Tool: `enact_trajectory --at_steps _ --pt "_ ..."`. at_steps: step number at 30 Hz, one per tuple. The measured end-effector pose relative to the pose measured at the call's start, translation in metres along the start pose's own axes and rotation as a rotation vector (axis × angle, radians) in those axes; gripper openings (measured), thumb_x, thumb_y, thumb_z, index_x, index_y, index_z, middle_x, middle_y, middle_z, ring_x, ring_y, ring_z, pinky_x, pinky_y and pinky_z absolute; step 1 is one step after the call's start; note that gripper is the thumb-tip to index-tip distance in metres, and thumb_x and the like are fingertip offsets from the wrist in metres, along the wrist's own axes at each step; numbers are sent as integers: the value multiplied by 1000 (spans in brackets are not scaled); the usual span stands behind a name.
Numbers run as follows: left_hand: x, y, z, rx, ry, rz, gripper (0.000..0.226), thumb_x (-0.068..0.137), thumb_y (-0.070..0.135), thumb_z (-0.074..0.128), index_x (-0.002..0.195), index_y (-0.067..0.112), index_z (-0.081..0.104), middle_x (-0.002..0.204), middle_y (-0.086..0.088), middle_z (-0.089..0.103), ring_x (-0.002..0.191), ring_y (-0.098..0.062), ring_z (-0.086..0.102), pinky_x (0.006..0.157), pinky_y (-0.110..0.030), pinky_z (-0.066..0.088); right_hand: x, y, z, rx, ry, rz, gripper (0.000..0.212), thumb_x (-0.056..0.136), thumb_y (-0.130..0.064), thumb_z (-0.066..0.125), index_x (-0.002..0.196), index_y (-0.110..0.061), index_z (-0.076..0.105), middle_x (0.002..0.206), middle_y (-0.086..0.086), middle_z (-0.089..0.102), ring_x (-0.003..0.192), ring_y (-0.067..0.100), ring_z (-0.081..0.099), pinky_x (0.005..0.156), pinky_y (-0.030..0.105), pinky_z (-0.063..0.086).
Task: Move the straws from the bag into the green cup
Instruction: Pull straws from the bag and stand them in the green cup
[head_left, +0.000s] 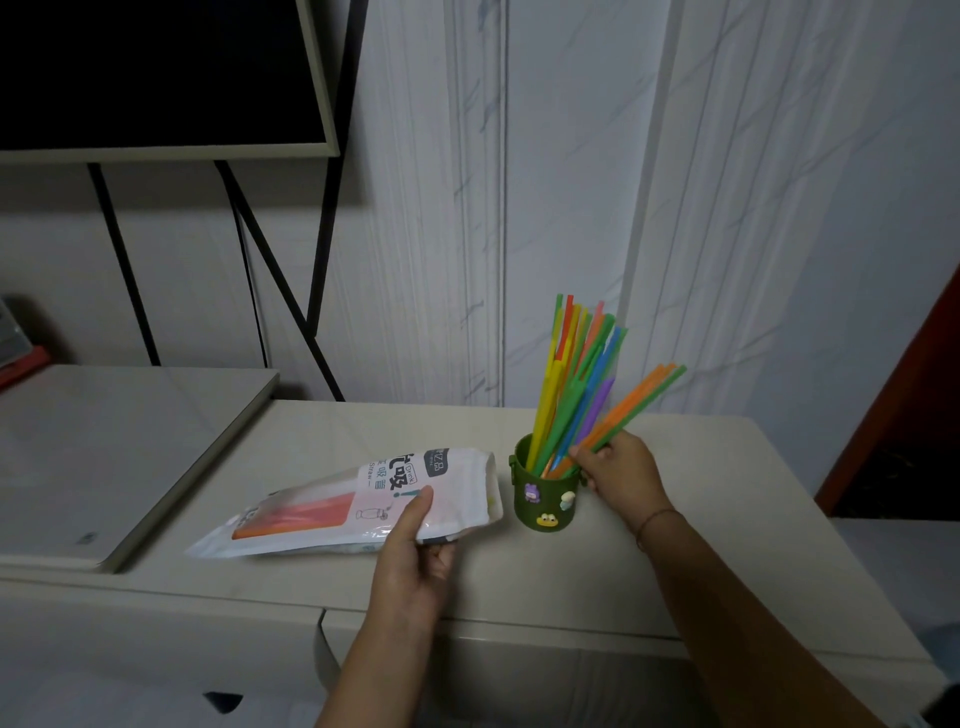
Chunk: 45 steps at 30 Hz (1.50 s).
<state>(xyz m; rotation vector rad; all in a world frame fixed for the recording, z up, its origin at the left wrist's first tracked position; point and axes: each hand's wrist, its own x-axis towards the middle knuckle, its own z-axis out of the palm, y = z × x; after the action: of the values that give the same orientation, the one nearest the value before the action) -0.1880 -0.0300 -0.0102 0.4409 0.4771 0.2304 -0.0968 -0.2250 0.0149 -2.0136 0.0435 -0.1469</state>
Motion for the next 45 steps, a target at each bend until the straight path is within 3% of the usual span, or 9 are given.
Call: enact_trajectory --at_steps 12,16,22,25,29,34,40,43,45 --pt "-1 -2 -6 200 -58 53 30 81 3 68 106 19 66 93 1 78 84 -13 74 60 -27 61 -59 6 12 605 -157 344 19 93 -8 52 74 -4 52 60 11 48 39 8 46 40 16 39" --pt "-6 -8 -3 357 -134 146 43 71 9 74 113 12 66 103 -5 76 89 -15 73 65 -22 57 -80 -5 36 929 -341 515 24 97 -24 43 107 -7 58 96 11 64 90 21 62 75 30 51" --pt "-13 -4 -2 650 -248 276 61 60 18 87 117 20 65 109 -4 75 102 -21 70 88 -39 55 -76 -24 39 1320 -481 568 47 99 -35 35 127 -2 55 124 21 62 118 36 55 102 48 41" --pt "-15 -3 2 743 -303 327 58 61 19 88 114 20 66 106 -3 75 98 -19 71 84 -34 57 -77 -27 38 1394 -607 554 53 98 -37 34 133 0 48 137 25 50 127 40 46 108 51 34" --pt "-15 -2 6 802 -364 366 46 66 14 82 108 23 65 99 6 76 91 -12 72 68 -19 56 -77 -28 36 1427 -655 532 53 98 -36 34 136 -2 46 139 26 47 130 42 42 110 52 30" --pt "-10 0 5 752 -322 373 44 71 4 79 110 17 67 103 -2 76 94 -18 72 75 -25 58 -75 -25 38 1368 -460 580 46 99 -31 34 125 0 56 134 24 54 122 39 50 108 49 34" --pt "-4 1 -4 565 -213 280 53 63 16 80 114 17 66 106 -4 76 98 -19 71 80 -33 56 -75 -25 35 1183 -303 509 32 93 -11 48 119 6 57 93 17 64 53 12 62 52 26 54" --pt "-2 -1 -7 449 -186 213 51 66 13 76 116 15 65 106 -2 76 96 -16 72 69 -23 57 -75 -22 30 916 -273 396 23 91 -14 55 109 -4 65 97 14 68 77 19 65 78 34 56" --pt "0 -2 -9 412 -177 176 50 67 12 74 116 16 65 104 -1 76 94 -15 72 70 -23 56 -76 -22 26 722 -238 295 15 91 -16 55 98 -15 68 97 9 68 82 18 63 73 29 52"
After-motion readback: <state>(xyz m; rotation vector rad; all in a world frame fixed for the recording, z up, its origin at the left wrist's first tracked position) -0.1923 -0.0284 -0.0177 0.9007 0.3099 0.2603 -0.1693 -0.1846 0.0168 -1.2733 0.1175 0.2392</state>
